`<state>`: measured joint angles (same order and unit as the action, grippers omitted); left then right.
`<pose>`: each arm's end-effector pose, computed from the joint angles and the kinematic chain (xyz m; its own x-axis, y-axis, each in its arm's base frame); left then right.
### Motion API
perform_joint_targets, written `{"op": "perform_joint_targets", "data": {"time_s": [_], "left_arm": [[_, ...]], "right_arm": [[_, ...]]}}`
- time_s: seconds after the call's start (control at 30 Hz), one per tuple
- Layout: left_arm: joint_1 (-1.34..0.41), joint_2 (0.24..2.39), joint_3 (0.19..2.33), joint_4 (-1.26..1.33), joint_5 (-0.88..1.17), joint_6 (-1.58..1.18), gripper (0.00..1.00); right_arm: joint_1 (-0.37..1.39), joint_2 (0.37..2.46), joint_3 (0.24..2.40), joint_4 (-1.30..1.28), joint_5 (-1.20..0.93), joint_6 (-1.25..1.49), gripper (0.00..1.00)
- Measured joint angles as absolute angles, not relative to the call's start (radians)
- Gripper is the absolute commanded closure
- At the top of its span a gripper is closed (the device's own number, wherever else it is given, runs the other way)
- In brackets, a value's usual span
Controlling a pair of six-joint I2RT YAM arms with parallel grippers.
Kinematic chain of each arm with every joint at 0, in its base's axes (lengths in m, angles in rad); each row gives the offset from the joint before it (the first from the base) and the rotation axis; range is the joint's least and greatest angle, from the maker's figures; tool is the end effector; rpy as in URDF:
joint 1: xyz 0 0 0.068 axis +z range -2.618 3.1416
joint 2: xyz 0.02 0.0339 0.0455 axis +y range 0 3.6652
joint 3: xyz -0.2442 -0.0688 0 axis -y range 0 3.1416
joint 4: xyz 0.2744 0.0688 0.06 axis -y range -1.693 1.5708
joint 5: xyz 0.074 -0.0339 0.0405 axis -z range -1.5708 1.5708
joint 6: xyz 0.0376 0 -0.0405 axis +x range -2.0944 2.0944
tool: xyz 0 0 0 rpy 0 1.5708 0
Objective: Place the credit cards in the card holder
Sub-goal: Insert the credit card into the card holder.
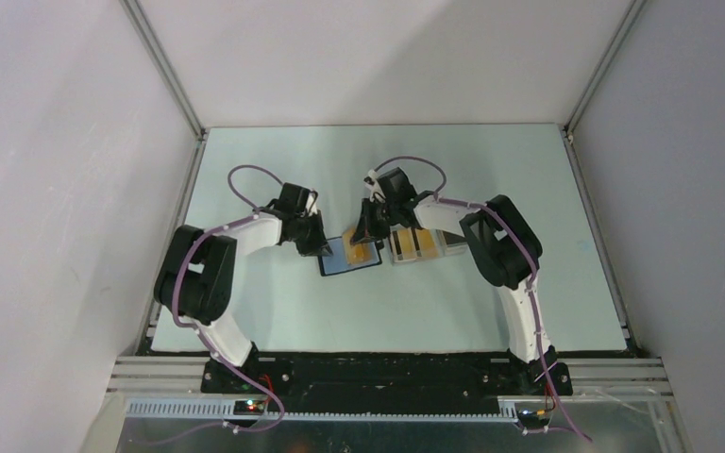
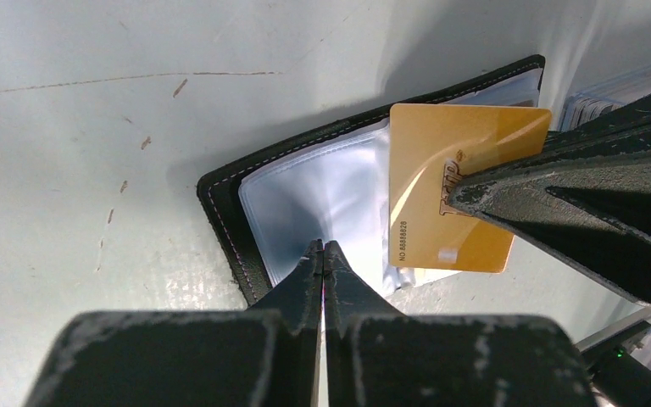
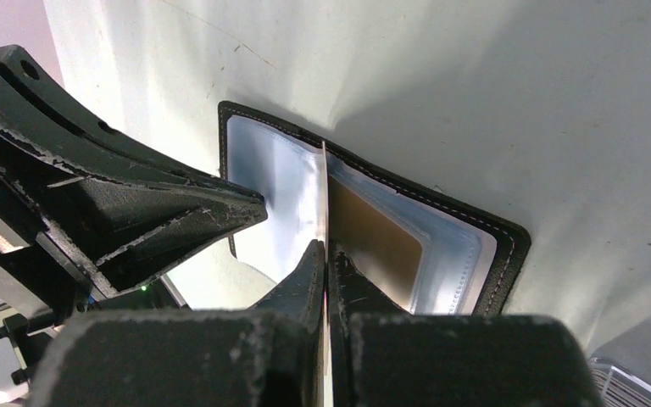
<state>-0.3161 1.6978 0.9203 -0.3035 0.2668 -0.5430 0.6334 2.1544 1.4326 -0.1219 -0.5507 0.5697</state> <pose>0.3205 -0.1153 0.1087 -0.9339 -0.2189 -0.2826 -0.0757 0.8937 -0.4423 0.3677 0.2944 0.1018 -0.9303 -0.1129 -0.3488 -0.3360 0.6435 0.6877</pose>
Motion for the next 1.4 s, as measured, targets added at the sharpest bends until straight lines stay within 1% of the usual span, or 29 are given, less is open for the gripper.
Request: {"op": "perform_joint_targets", "data": {"time_s": [0.4, 0.73, 1.4], "left_arm": [[-0.311, 1.686, 0.918, -0.327, 0.260, -0.529, 1.00], [-0.302, 1.623, 0.869, -0.375, 0.217, -0.513, 1.00], [-0.298, 1.612, 0.867, -0.414, 0.186, -0.484, 1.00]], "right_arm": [[0.654, 2.155, 1.429, -0.097, -0.516, 0.601, 1.00], [0.683, 2.154, 1.467, -0.138, -0.487, 0.569, 1.00], [0.709, 2.154, 1.472, -0.138, -0.480, 0.596, 1.00]]}}
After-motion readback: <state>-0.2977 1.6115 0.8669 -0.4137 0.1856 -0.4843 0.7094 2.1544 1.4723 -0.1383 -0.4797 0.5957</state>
